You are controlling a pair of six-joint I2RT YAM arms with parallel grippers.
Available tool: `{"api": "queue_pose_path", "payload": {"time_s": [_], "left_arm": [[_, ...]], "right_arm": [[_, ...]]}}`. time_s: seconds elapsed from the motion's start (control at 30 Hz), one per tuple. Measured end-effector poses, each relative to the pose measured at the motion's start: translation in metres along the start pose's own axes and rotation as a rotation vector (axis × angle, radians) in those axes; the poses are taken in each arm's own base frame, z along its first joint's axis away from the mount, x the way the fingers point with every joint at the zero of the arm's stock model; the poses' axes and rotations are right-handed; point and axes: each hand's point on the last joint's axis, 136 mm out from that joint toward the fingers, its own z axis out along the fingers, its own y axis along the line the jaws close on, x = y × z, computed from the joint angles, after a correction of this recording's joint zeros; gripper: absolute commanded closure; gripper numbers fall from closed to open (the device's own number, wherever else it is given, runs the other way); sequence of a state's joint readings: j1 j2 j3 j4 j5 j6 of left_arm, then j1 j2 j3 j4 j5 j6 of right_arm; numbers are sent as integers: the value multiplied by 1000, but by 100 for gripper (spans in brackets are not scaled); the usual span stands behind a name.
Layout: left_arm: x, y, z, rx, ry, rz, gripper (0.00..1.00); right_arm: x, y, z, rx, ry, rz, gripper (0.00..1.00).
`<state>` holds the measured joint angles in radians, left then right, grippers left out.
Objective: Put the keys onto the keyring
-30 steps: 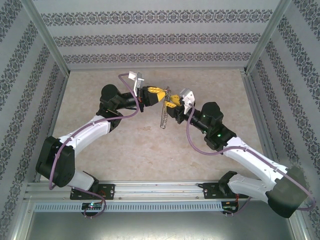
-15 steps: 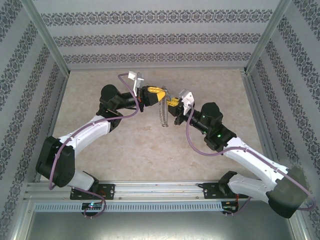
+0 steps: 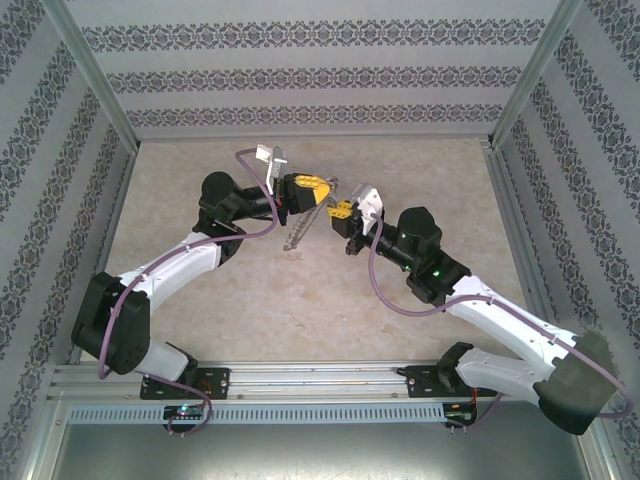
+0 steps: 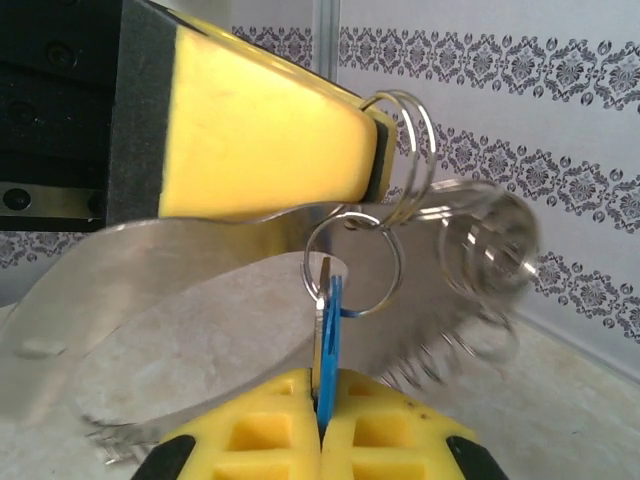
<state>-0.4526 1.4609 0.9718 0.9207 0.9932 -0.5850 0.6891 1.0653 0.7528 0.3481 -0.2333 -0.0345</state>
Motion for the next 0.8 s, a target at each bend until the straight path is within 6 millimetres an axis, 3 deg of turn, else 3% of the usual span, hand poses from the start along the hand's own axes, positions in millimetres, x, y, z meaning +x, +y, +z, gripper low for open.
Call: {"api": "queue_pose_path", "payload": {"time_s": [0.17, 0.3, 0.37, 0.5, 0.8], "left_arm": [[2, 1, 0, -2, 3, -4, 100], [2, 1, -1, -3, 2, -5, 100], [1, 1, 0, -4, -1, -2, 100], [1, 0, 1, -4, -6, -1, 100], [-3, -3, 0, 7, -24, 3, 100]], "right_arm": [[2, 2, 3, -13, 17, -4, 100], [4, 3, 2, -18, 28, -18, 67], [8, 5, 1, -25, 45, -18, 58], [3, 1, -11, -17, 38, -3, 55], [-29, -33, -60, 86, -88, 84, 54]]}}
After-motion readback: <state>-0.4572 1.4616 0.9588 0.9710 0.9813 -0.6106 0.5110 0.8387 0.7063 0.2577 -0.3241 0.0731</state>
